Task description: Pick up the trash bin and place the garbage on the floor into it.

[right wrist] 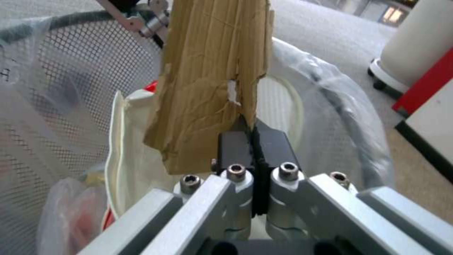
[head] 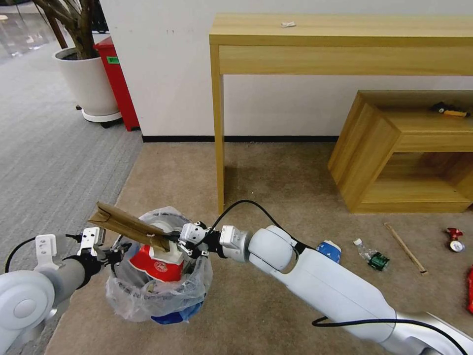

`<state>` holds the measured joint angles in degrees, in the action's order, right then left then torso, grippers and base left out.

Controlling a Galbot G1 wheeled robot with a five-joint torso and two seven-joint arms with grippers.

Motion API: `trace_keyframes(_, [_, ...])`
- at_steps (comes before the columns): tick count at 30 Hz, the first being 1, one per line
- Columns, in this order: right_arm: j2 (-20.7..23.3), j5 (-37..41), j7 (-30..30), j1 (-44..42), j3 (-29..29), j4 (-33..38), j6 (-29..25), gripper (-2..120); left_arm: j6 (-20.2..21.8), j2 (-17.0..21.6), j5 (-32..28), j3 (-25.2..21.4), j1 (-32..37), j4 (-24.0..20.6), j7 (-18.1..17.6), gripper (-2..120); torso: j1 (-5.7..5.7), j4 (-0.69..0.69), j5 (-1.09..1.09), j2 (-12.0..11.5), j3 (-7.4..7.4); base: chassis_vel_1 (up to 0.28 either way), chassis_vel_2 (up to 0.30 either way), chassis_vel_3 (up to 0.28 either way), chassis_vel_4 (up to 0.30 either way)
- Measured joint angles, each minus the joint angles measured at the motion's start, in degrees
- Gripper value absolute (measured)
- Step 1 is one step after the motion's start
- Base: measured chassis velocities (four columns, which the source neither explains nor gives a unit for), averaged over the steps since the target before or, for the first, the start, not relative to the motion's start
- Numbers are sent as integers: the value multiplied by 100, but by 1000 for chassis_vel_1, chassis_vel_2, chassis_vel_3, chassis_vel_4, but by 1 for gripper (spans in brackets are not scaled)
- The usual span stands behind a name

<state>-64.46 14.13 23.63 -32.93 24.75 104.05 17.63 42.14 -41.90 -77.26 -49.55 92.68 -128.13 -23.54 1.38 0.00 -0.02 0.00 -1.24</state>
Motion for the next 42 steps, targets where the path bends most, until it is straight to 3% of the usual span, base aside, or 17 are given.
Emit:
trace_keyframes(8, [108, 73, -179, -142, 13, -30, 66, 2, 1, -34, -102, -31, -15, -21, -7, 0, 0, -1, 0, 0, 0, 0, 0, 0, 0])
trace_keyframes(18, [-93, 677, -861, -128, -91, 106, 146, 37, 1, -33, -97, -65, 3, -23, 43, 0, 0, -1, 0, 0, 0, 0, 0, 0, 0])
trace_keyframes(22, [-167, 833, -1007, -71, -206, 157, 167, 57, 1, -35, -24, -75, 20, 2, 130, 0, 0, 0, 0, 0, 0, 0, 0, 0, 0])
trace_keyframes(29, [-77, 1003, -1233, -57, -412, 303, 172, 76, 0, -133, 26, -117, 39, 70, 167, 0, 0, 0, 0, 0, 0, 0, 0, 0, 0])
trace_keyframes(32, [95, 1210, -1517, -255, -738, 437, 190, 92, 0, -362, 228, -178, 87, 176, 291, 0, 0, 0, 0, 0, 0, 0, 0, 0, 0])
trace_keyframes(35, [263, 1278, -1687, -596, -1113, 440, 138, 99, -1, -588, 412, -248, 165, 234, 430, 0, 0, 1, 2, 0, 0, 0, 0, 0, 0])
trace_keyframes(37, [333, 1284, -1737, -803, -1351, 437, 97, 99, -1, -678, 493, -276, 198, 254, 490, 0, 0, 1, 1, 0, 1, 0, 0, 0, 0])
trace_keyframes(42, [641, 1139, -1763, -1950, -2593, 419, -67, 100, -1, -1110, 885, -369, 344, 297, 873, 0, 0, -2, 1, 0, 0, 0, 0, 0, 0])
